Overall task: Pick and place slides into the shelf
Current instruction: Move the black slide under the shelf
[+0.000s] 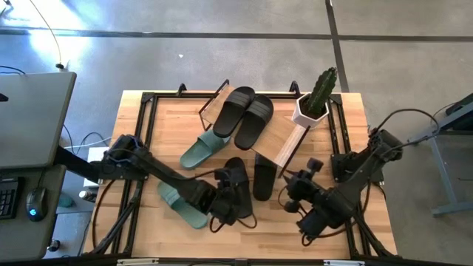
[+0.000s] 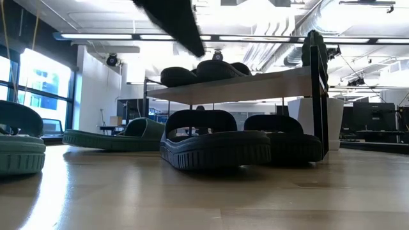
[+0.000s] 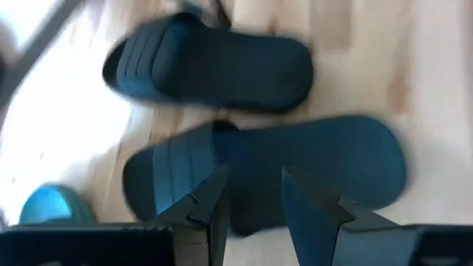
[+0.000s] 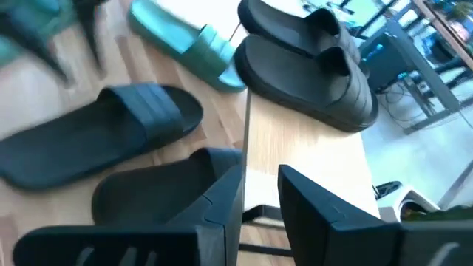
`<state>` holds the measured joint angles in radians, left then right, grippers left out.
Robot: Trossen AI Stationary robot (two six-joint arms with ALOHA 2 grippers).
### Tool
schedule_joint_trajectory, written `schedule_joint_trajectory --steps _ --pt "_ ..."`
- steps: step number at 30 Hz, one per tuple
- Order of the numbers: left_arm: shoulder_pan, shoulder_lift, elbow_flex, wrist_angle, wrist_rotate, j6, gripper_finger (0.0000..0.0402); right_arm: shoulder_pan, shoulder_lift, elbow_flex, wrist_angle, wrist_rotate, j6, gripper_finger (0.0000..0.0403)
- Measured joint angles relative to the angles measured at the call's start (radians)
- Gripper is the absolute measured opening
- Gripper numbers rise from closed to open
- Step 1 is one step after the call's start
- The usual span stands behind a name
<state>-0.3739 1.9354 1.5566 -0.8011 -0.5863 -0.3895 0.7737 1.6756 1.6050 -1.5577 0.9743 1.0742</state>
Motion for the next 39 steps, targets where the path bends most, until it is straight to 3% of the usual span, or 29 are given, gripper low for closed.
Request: schedule_joint_trajectory --steps 5,12,18,25,39 --pt "0.033 0.042 -0.003 -0.029 0.027 0.0 0.0108 0.02 -0.024 -0.105 -0.001 -0.033 -0.014 0.0078" --pt "0.053 0.084 0.005 -0.003 0.028 -0.008 0.0108 0.061 -0.149 -0.307 -0.011 -0.035 0.171 0.0078" --pt "0.055 0.114 0.0 -0.034 0.035 -0.008 0.0108 0.082 -0.265 -0.422 0.02 -0.04 0.237 0.0078" --pt "0.056 0.125 0.0 -0.044 -0.046 -0.008 0.0108 0.085 -0.312 -0.451 0.025 -0.027 0.221 0.0078" --pt "0.128 0.175 0.002 -0.03 -0.031 -0.006 0.0108 0.085 -0.31 -0.451 0.022 -0.025 0.197 0.0078"
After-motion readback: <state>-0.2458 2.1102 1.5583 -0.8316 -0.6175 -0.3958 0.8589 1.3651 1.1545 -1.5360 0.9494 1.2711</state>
